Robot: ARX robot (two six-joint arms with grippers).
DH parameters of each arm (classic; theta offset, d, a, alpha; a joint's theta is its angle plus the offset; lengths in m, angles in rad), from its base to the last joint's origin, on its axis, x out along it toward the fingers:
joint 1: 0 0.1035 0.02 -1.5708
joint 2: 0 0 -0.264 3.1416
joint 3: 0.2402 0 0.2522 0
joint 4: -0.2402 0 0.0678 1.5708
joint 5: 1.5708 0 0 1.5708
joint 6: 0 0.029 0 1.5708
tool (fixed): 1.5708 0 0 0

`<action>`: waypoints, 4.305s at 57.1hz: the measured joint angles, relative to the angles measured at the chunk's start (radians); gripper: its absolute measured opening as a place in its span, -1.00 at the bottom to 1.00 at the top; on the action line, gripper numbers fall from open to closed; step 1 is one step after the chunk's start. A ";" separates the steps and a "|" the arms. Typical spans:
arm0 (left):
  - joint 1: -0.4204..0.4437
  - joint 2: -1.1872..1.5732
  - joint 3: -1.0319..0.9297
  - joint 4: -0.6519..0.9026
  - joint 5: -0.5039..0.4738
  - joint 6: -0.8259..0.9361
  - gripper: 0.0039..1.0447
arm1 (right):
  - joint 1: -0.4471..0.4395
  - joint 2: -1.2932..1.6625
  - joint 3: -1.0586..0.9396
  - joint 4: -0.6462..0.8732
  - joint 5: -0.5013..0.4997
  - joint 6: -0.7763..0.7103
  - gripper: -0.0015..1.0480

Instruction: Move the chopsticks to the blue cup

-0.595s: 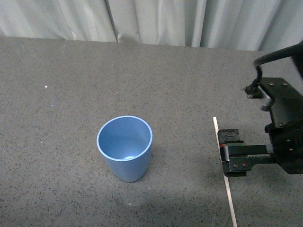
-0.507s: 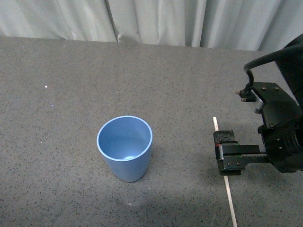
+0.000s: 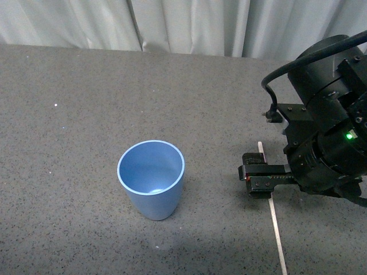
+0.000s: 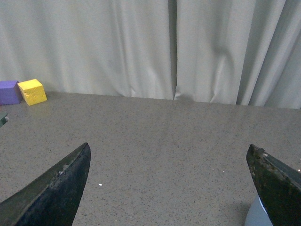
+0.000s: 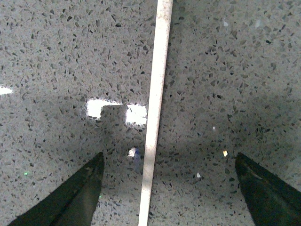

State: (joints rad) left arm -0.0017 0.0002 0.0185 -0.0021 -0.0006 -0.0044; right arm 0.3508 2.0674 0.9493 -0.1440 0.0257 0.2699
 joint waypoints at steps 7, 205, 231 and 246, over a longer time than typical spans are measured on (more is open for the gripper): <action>0.000 0.000 0.000 0.000 0.000 0.000 0.88 | 0.005 0.026 0.032 -0.023 0.014 -0.004 0.09; 0.000 0.000 0.000 0.000 0.000 0.000 0.88 | -0.159 -1.055 -0.888 1.074 0.159 -0.265 -0.71; 0.000 0.000 0.000 0.000 0.000 0.000 0.88 | -0.340 -1.453 -0.943 0.743 -0.019 -0.268 -0.98; 0.000 0.000 0.000 0.000 0.000 0.000 0.88 | -0.348 -1.614 -0.945 0.595 -0.025 -0.268 -0.98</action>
State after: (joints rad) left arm -0.0017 0.0002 0.0185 -0.0021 -0.0002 -0.0044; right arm 0.0025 0.4530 0.0044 0.4511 0.0006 0.0017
